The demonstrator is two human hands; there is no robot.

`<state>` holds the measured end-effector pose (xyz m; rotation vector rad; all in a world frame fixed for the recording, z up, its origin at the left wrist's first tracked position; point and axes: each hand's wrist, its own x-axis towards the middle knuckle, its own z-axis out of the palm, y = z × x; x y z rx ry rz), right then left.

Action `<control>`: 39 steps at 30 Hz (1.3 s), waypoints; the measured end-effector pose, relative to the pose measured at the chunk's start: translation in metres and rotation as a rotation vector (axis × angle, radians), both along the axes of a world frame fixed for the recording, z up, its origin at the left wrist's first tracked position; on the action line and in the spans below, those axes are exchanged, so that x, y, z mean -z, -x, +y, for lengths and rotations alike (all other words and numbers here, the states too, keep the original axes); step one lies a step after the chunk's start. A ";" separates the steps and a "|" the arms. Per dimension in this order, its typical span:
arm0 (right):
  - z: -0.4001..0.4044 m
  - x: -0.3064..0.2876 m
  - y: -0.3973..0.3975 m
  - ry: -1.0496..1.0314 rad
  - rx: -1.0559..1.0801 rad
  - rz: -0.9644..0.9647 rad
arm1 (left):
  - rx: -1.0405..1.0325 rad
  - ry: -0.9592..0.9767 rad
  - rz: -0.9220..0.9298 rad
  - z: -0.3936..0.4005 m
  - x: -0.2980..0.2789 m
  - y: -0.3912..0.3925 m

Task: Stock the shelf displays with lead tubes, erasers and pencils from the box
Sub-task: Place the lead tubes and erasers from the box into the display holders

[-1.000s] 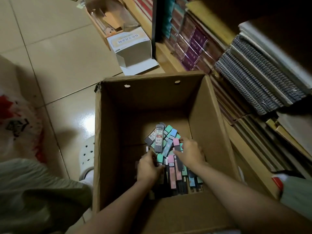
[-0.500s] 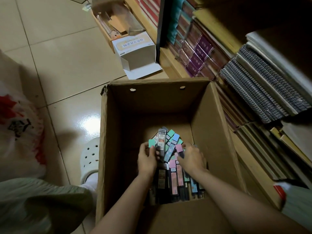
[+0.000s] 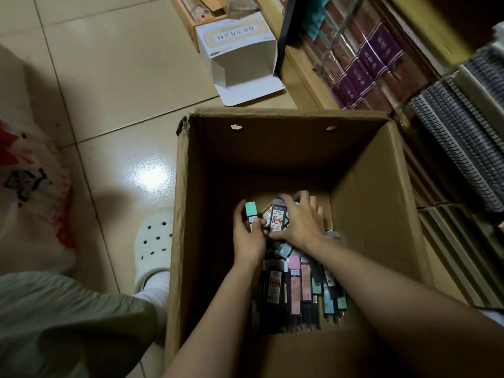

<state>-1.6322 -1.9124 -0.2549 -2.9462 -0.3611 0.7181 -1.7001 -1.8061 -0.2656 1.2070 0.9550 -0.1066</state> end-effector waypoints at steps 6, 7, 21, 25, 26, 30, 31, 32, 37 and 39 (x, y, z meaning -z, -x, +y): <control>-0.008 -0.012 0.023 -0.409 0.241 0.025 | 0.040 -0.082 0.013 0.000 -0.005 -0.005; -0.009 -0.017 0.027 -0.523 0.307 0.066 | 0.060 -0.093 0.005 0.000 -0.011 -0.005; -0.096 -0.312 0.004 -0.694 0.119 -0.505 | 0.989 -0.450 -0.529 0.010 -0.272 -0.077; -0.120 -0.381 0.020 -0.688 0.107 -0.617 | 1.141 -0.490 -0.701 -0.009 -0.340 -0.080; -0.126 -0.393 0.024 -0.674 0.104 -0.652 | 1.153 -0.457 -0.743 -0.013 -0.352 -0.078; -0.149 -0.427 0.037 -0.618 0.133 -0.782 | 1.141 -0.402 -0.880 -0.027 -0.379 -0.078; -0.153 -0.434 0.038 -0.606 0.144 -0.800 | 1.122 -0.416 -0.906 -0.028 -0.385 -0.080; -0.157 -0.442 0.038 -0.594 0.152 -0.817 | 1.099 -0.414 -0.933 -0.030 -0.390 -0.083; -0.169 -0.486 0.017 -0.538 0.164 -0.958 | 1.021 -0.379 -1.047 -0.036 -0.426 -0.109; -0.168 -0.502 0.001 -0.538 0.163 -1.011 | 0.978 -0.333 -1.067 -0.039 -0.438 -0.122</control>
